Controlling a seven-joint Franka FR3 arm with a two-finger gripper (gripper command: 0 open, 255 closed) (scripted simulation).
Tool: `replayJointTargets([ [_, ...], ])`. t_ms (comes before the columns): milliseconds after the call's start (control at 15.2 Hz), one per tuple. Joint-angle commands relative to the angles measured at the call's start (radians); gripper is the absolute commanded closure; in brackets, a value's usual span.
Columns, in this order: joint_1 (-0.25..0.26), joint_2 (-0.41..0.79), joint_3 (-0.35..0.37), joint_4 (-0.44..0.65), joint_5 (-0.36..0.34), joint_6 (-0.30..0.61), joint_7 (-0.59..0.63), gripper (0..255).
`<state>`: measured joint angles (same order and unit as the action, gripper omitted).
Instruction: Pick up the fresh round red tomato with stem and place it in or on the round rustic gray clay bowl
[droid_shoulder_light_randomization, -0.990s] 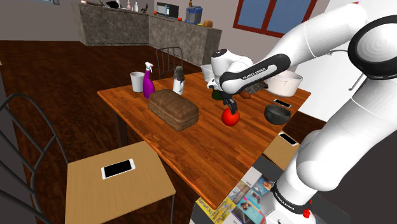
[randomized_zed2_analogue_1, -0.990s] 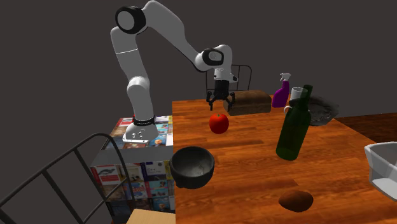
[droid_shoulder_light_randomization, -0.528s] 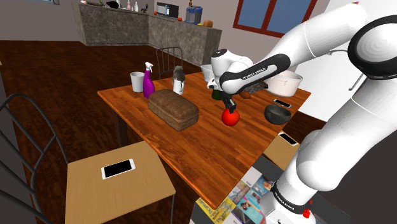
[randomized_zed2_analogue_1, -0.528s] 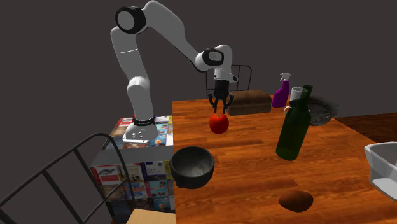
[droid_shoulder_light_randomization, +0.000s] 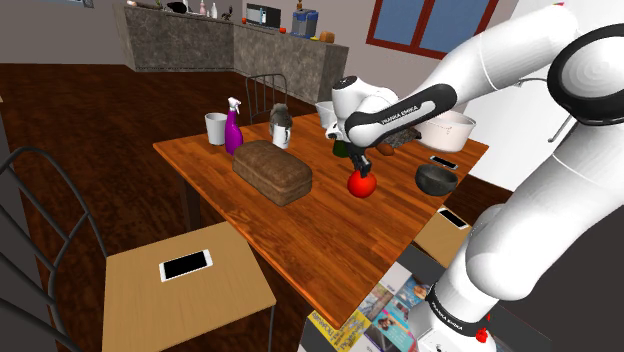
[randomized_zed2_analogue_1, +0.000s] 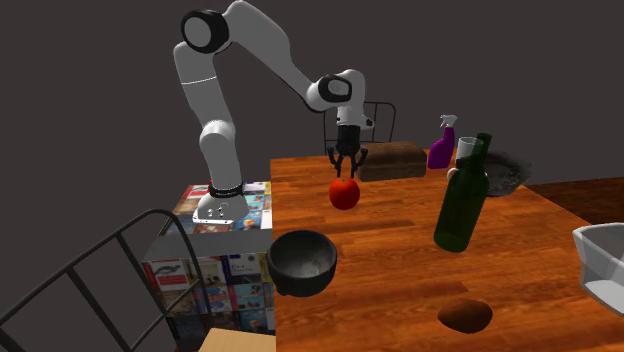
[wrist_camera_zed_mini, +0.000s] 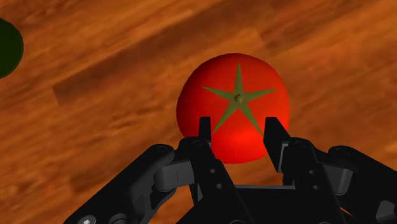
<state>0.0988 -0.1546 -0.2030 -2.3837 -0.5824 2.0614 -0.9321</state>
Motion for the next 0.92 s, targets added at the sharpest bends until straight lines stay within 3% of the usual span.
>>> replayJointTargets([
  [0, 0.001, -0.013, 0.002, 0.008, 0.004, -0.019, -0.009, 255],
  [858, 0.011, -0.09, 0.017, 0.106, 0.037, -0.182, -0.082, 255],
])
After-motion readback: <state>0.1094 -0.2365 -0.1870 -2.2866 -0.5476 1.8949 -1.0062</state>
